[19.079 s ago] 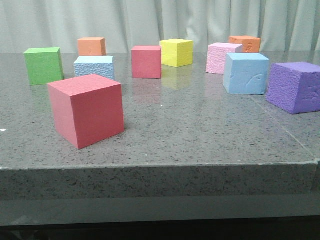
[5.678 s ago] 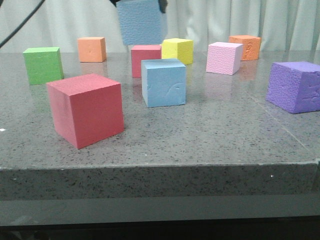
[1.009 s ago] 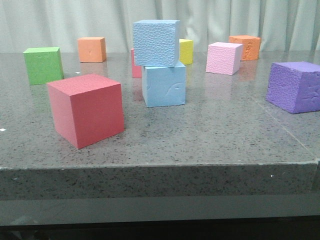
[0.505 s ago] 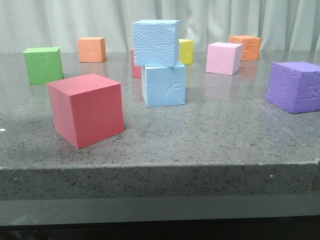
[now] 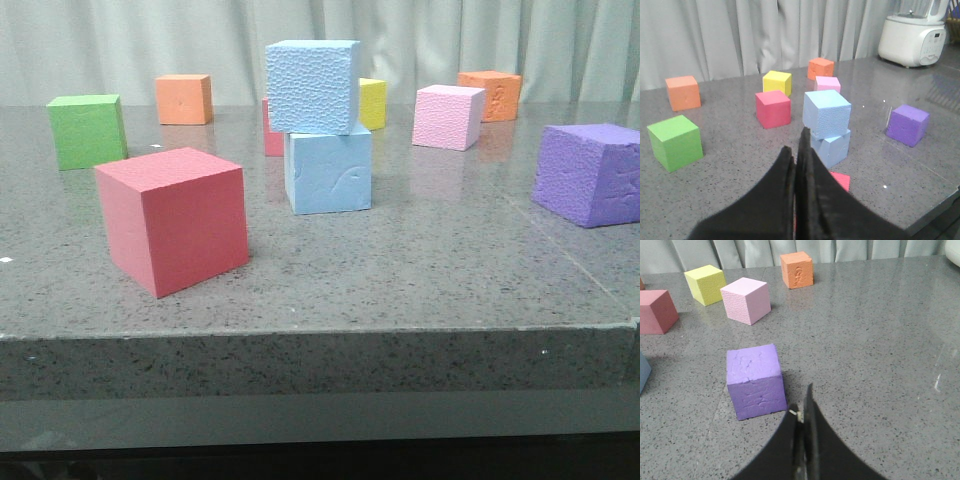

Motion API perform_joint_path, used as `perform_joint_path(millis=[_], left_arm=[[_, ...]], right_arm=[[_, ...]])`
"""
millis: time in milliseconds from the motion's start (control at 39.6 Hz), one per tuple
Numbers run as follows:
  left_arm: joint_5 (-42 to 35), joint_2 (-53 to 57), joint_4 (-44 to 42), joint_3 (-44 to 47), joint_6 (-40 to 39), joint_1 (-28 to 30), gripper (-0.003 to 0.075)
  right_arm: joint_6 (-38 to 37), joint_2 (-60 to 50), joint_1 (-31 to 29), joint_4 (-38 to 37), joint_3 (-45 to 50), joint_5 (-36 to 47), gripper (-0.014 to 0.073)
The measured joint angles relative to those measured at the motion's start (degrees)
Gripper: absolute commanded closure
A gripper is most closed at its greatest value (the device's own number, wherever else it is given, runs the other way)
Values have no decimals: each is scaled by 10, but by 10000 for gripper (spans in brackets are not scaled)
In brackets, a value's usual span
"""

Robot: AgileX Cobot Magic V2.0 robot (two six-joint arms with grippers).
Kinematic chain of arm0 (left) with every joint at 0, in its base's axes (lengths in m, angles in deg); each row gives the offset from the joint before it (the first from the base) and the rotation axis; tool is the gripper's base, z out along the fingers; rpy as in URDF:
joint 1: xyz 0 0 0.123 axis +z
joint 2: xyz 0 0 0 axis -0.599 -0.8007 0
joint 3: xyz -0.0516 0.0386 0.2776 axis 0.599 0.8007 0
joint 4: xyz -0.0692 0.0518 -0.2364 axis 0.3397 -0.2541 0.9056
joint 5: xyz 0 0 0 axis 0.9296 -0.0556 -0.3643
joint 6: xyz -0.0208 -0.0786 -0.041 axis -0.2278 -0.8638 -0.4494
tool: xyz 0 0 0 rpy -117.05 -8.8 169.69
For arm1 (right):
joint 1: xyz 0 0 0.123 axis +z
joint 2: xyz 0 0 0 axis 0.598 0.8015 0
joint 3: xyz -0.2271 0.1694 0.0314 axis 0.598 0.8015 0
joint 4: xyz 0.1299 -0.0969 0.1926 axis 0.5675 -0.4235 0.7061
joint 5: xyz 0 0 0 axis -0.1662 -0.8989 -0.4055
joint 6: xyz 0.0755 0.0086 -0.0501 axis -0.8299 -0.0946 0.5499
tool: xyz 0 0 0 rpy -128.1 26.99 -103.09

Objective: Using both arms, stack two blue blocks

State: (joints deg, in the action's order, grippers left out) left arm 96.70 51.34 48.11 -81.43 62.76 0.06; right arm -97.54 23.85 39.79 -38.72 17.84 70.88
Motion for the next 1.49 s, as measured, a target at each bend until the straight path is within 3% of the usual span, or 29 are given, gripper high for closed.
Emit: perform_joint_path(millis=[959,1136,1287,1489], left_arm=[[-1,30,-39,6,1,0,741],[-2,49,1,15,64,4,741],[-4,96,38,56,85,52,741],[-4,164,96,128,87,178,741]], right_arm=[[0,0,0,0,0,4,660],[0,0,0,0,0,4,660],[0,0,0,0,0,4,660],[0,0,0,0,0,4,660]])
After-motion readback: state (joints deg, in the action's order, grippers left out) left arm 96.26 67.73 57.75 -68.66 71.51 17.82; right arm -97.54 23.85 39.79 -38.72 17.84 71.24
